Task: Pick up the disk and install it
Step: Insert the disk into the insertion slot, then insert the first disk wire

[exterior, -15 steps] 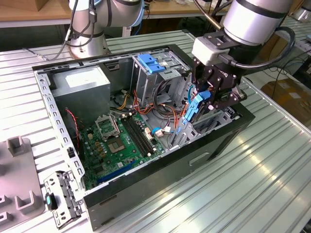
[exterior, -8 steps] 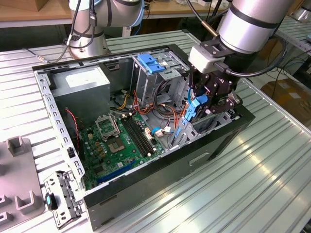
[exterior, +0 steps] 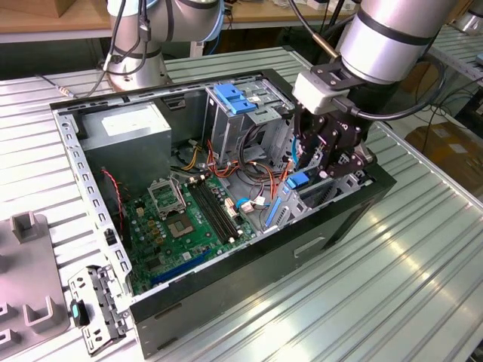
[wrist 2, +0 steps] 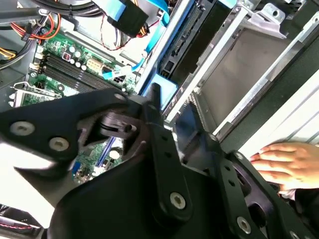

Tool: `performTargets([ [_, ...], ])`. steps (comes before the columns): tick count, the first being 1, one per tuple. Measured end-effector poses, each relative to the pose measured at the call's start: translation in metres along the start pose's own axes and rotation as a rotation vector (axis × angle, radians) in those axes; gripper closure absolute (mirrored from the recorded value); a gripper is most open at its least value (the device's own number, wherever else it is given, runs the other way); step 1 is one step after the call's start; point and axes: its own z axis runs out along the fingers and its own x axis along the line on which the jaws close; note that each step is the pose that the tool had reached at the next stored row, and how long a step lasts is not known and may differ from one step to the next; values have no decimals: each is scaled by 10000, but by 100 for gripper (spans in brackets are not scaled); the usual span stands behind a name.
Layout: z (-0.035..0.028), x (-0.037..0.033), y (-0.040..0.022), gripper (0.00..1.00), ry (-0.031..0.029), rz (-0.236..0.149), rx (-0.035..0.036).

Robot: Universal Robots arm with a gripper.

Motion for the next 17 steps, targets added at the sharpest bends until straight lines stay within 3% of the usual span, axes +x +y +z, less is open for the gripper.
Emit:
performTargets([
  [3, 1, 0, 0, 76, -1, 0, 0],
  [4, 1, 0, 0, 88, 0, 1, 0],
  [17, 5, 0, 0, 89, -1, 1, 0],
])
